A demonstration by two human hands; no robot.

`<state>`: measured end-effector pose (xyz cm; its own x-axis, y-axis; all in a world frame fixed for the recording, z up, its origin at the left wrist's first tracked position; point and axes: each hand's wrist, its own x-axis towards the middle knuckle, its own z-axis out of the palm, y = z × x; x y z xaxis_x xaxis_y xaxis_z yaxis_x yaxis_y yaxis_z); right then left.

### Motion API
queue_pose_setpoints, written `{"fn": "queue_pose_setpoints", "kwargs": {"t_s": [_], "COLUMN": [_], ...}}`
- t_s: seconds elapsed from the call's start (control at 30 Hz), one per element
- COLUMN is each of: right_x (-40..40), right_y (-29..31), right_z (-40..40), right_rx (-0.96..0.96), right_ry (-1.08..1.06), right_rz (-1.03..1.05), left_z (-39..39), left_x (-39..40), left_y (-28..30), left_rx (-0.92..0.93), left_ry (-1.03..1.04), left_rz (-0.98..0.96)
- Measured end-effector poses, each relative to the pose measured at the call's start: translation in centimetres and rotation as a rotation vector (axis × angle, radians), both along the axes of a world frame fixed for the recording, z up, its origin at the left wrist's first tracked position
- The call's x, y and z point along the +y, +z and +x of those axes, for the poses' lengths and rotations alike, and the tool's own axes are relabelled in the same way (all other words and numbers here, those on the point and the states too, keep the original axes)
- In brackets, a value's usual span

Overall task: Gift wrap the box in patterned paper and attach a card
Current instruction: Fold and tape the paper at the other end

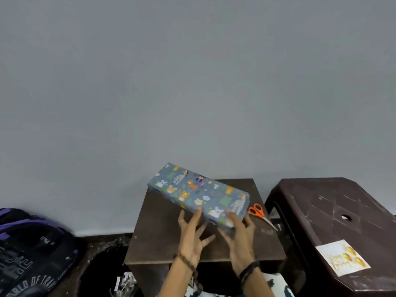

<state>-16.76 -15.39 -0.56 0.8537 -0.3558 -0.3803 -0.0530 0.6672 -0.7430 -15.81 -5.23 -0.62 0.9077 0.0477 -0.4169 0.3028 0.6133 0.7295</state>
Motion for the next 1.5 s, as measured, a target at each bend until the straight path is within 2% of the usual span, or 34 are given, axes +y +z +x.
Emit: {"fn": "queue_pose_setpoints", "kwargs": {"t_s": [0.13,0.27,0.33,0.5,0.7,0.8,0.93,1.03,1.13,1.33,1.37,1.47,1.5], "right_x": [1.9,0.2,-1.1,-5.3,-7.1,-7.6,-6.4,-5.2,-4.7,-5.1,-5.5,-7.7,-8.8], "right_y": [-1.6,-3.0,-3.4,-5.2,-7.1,-7.5,-8.4,-9.0,-9.1,-8.4,-7.9,-5.8,-5.0], "right_z": [-0.8,0.4,1.0,2.1,2.3,2.2,2.7,3.5,3.9,3.0,3.0,3.4,3.7], "right_rx": [0.032,0.103,0.130,0.035,0.081,0.072,-0.039,0.031,0.025,-0.056,-0.072,-0.090,-0.074], "right_ry": [0.231,0.494,0.432,0.053,-0.126,-0.055,0.138,0.265,0.283,0.094,0.049,-0.084,-0.113], "right_rz": [-0.062,-0.387,-0.540,-0.939,-1.091,-1.255,-1.788,-1.990,-2.091,-2.067,-2.061,-1.994,-1.962], "left_z": [2.9,4.8,5.3,5.2,5.7,6.4,6.6,6.0,5.8,4.4,4.5,5.4,5.7], "left_x": [1.0,4.4,6.3,9.3,10.5,10.7,10.0,9.4,9.3,7.5,7.1,4.8,3.5], "left_y": [-2.0,-2.9,-3.4,-5.3,-7.1,-7.5,-7.4,-7.3,-7.8,-7.1,-7.1,-6.4,-5.7], "left_rx": [-0.019,-0.061,-0.076,-0.009,-0.002,0.014,0.000,-0.014,0.011,-0.052,-0.098,-0.202,-0.267], "left_ry": [0.095,0.008,-0.009,-0.072,-0.156,-0.240,-0.291,-0.267,-0.255,-0.370,-0.394,-0.401,-0.373], "left_rz": [0.077,0.132,0.127,0.245,0.419,0.559,0.648,0.705,0.765,0.895,0.982,1.471,1.532]}}
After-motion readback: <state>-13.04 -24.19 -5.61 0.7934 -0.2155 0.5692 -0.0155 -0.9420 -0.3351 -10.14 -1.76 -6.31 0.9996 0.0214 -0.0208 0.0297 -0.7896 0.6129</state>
